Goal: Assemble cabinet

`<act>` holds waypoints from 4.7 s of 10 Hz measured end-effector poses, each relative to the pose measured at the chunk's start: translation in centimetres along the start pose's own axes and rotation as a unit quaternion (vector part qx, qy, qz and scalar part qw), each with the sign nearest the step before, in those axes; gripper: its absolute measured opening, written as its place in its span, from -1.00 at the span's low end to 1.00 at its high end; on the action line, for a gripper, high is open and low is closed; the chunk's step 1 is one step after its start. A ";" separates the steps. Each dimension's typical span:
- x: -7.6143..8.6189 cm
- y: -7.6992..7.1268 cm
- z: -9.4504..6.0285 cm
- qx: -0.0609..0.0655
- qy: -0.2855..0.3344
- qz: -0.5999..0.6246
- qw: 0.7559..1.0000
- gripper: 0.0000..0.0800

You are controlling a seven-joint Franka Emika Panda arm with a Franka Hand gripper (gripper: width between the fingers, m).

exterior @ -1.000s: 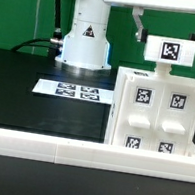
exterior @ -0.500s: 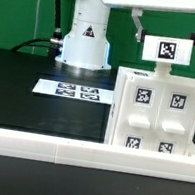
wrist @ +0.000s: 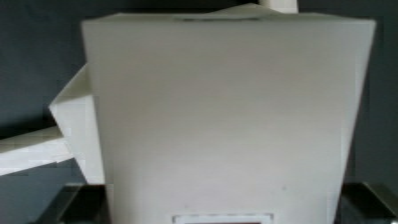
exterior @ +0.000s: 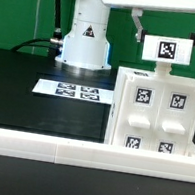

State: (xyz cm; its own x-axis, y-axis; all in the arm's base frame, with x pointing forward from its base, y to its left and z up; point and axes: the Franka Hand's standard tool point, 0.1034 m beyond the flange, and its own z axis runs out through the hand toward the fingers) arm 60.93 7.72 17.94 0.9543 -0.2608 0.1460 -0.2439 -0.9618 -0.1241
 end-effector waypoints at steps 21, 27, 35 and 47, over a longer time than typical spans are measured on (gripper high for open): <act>-0.5 0.5 1.7 -0.006 0.023 -0.117 0.993 0.40; -0.5 0.5 1.7 -0.005 0.025 -0.119 0.993 0.40; -0.5 0.3 1.7 0.001 0.024 0.016 1.000 0.40; -0.9 -1.2 1.9 0.049 0.024 0.500 0.864 0.40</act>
Offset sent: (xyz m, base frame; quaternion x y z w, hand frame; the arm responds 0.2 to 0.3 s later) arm -0.0092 -0.0052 -0.0054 0.0088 -0.0247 0.0277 0.9993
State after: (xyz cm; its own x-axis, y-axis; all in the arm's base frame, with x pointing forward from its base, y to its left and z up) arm 60.67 9.26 16.09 0.2651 -0.9633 -0.0421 -0.9246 -0.2416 -0.2943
